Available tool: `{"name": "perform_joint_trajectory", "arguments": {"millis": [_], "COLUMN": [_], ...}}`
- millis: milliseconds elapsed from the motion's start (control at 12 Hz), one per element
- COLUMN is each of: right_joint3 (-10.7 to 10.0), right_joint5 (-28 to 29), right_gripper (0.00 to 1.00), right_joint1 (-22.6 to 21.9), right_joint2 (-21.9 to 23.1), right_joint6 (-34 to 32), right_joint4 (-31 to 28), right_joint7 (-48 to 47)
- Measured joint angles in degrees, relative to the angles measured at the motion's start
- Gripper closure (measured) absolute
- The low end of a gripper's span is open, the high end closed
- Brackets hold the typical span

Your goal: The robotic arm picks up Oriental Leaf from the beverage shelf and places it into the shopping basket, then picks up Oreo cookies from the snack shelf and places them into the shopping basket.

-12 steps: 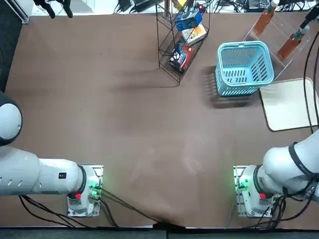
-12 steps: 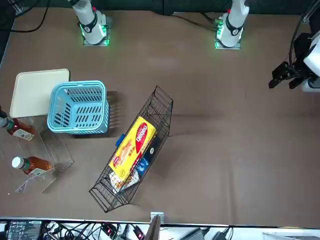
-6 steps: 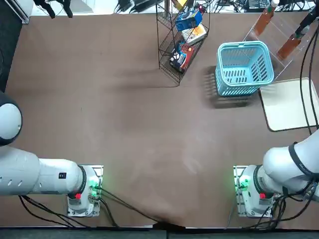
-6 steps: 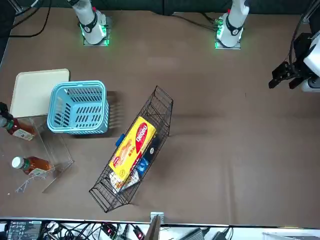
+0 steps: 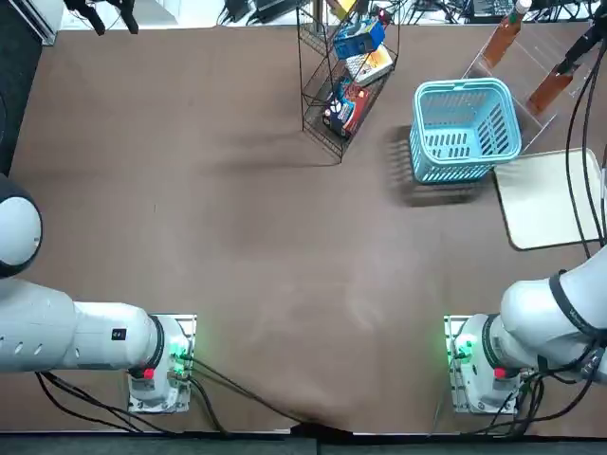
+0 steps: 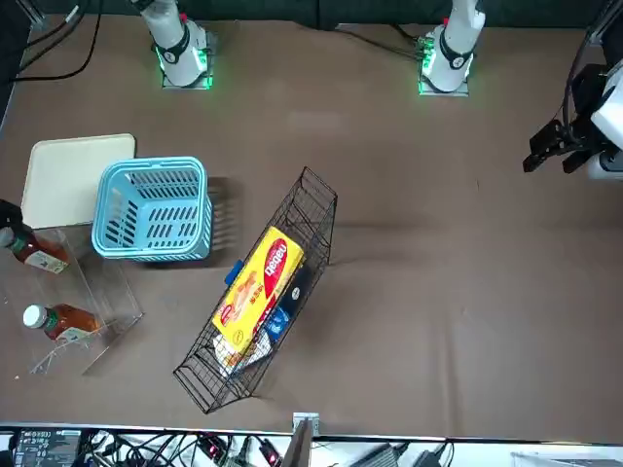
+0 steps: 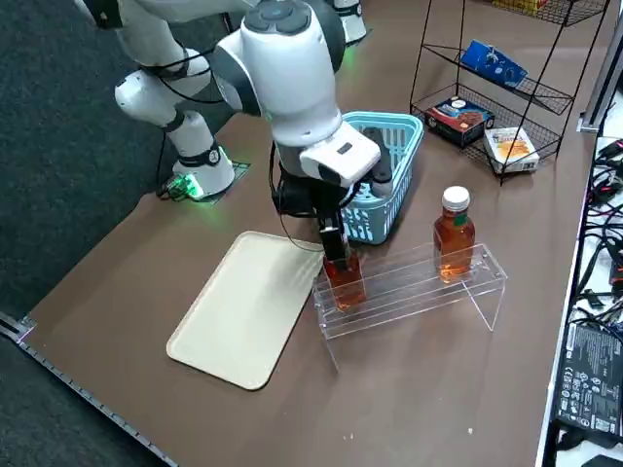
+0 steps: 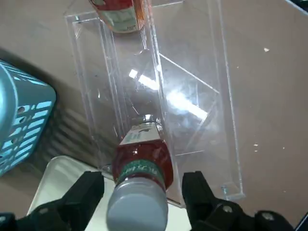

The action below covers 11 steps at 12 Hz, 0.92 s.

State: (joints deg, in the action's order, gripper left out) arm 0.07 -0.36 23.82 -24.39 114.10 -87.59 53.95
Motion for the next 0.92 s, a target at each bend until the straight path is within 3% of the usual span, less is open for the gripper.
{"name": "perform_joint_trajectory", "arguments": {"millis": [833, 917], "right_joint3": [0.0, 0.0], "right_joint5": [0.0, 0.0], "right_gripper": [0.0, 0.04], "right_joint1": [0.2, 0.2], "right_joint2": [-1.1, -1.1], "right_joint6": [0.7, 0.7], "right_joint4": [-0.3, -0.3], "right_joint7": [0.1, 0.1]}}
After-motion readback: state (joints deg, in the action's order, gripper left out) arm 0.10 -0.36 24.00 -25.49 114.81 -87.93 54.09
